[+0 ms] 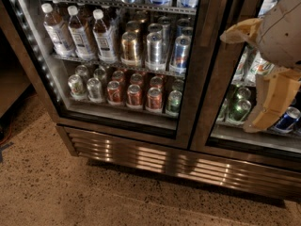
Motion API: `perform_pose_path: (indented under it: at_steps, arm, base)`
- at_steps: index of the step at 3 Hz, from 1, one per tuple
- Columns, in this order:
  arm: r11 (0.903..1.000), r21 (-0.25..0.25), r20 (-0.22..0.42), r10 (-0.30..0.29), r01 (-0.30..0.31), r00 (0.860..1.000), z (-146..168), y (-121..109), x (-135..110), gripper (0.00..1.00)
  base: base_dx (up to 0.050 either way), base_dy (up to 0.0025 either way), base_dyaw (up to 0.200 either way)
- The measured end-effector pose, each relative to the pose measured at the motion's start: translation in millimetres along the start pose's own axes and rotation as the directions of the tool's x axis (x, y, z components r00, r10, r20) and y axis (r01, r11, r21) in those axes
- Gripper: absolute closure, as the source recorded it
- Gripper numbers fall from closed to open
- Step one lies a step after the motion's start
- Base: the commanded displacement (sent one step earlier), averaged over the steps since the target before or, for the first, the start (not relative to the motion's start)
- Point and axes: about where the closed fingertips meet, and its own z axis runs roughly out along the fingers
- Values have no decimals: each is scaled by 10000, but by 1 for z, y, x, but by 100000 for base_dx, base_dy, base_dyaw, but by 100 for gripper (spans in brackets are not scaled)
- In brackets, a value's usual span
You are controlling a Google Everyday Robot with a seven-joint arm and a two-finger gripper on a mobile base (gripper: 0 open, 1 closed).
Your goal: Open left fridge door
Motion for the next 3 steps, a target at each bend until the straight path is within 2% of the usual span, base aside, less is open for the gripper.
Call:
perform_pose_path:
  at_steps: [1, 2, 3]
  arm:
    - [10000, 0, 2, 0, 0, 10000, 0, 0, 0, 0]
    - [9996, -215, 956, -144, 165, 9953, 0, 0, 0, 0]
    - [9984, -479, 2952, -151, 306, 9553, 3, -6, 22, 0]
  base:
    - [0, 0, 0]
    - [0, 0, 0]
    - [0, 0, 0]
